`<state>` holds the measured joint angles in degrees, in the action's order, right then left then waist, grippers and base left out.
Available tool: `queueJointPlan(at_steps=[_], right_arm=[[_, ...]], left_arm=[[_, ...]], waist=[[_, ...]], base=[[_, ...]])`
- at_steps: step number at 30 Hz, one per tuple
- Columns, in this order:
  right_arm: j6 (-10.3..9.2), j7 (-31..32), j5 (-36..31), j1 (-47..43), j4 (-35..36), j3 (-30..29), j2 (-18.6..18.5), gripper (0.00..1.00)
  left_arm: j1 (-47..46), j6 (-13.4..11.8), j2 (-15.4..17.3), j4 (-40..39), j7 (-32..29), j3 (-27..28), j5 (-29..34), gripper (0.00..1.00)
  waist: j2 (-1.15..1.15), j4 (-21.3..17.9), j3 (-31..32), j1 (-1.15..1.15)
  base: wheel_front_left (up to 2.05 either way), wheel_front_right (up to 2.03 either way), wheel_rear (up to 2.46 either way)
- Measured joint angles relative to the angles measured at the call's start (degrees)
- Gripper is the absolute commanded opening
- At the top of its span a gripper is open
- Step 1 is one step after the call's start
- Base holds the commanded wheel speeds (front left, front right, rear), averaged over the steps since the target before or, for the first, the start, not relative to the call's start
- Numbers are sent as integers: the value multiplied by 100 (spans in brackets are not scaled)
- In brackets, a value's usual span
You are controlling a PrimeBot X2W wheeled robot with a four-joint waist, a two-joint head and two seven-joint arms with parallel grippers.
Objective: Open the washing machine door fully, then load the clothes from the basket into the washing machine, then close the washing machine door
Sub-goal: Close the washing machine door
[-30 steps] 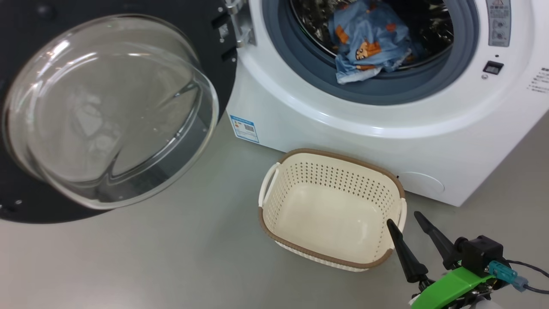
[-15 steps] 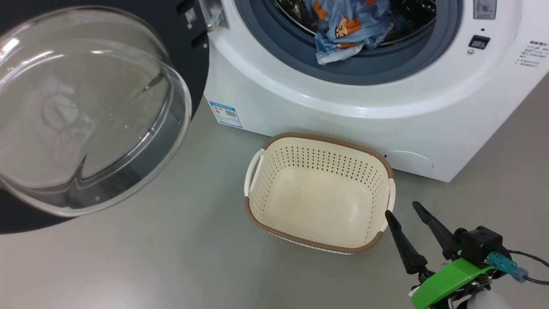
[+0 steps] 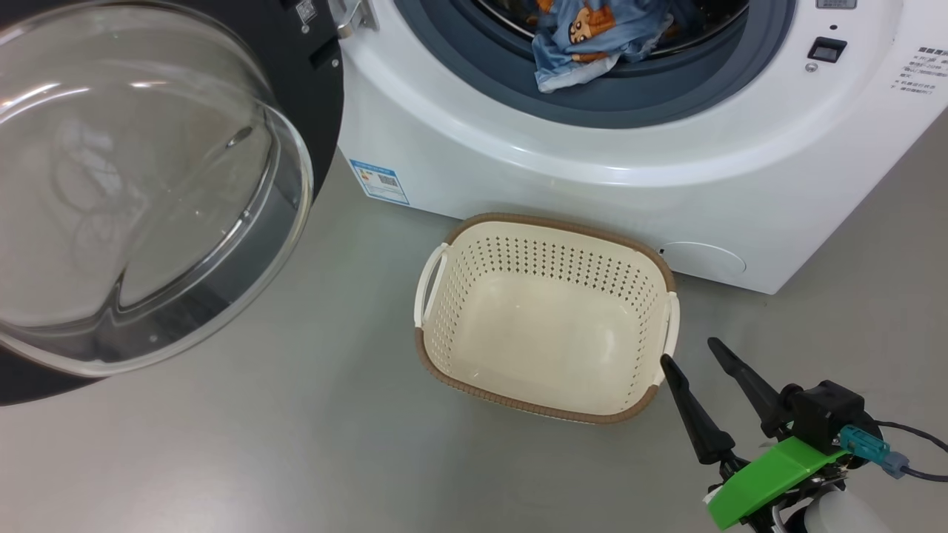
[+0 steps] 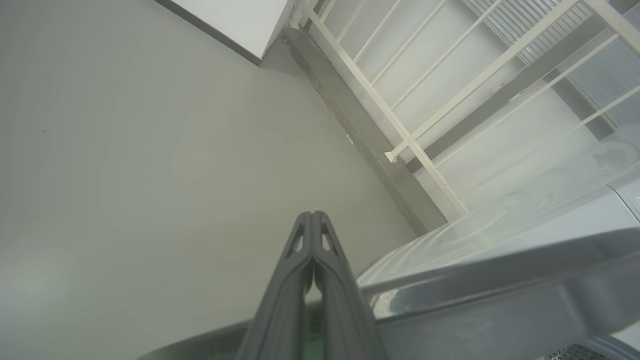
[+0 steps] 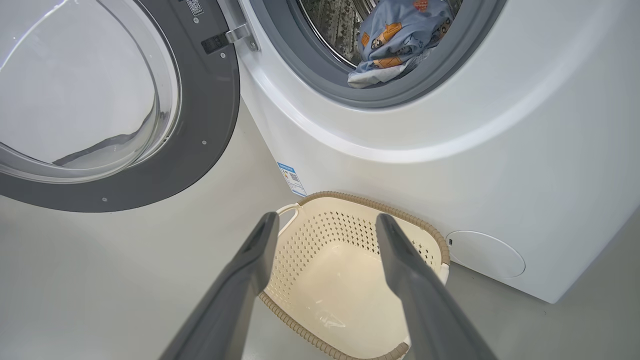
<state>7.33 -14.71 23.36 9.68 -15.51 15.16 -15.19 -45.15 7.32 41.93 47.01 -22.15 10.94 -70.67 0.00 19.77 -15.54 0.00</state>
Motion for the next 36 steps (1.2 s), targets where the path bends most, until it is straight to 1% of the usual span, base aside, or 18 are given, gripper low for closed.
queueJointPlan(at_steps=[7, 13, 26, 29, 30, 36], right_arm=[[0, 0, 0, 2, -3, 0, -42, 100], [0, 0, 0, 2, -12, -24, -35, 100], [0, 0, 0, 0, -22, -97, 43, 100], [0, 0, 0, 0, -22, -111, 48, 100], [0, 0, 0, -3, -23, -119, 58, 100], [0, 0, 0, -22, -25, -133, 98, 100]], left_arm=[[12, -1, 25, -202, -539, -119, -323, 0], [98, -2, 96, -360, -934, -189, -475, 0], [653, -8, 227, -1127, -1926, -235, -994, 0], [716, -8, 231, -1229, -2059, -238, -1043, 0], [783, -8, 240, -1323, -2236, -240, -1136, 0], [935, -8, 264, -1555, -2700, -270, -1384, 0]], waist=[[0, 18, -12, 0], [0, 44, 30, 0], [0, 135, 171, 0], [0, 146, 196, 0], [0, 155, 223, 0], [0, 170, 315, 0]], base=[[0, 0, 0], [0, 0, 0], [0, 0, 0], [0, 0, 0], [0, 0, 0], [0, 0, 0]])
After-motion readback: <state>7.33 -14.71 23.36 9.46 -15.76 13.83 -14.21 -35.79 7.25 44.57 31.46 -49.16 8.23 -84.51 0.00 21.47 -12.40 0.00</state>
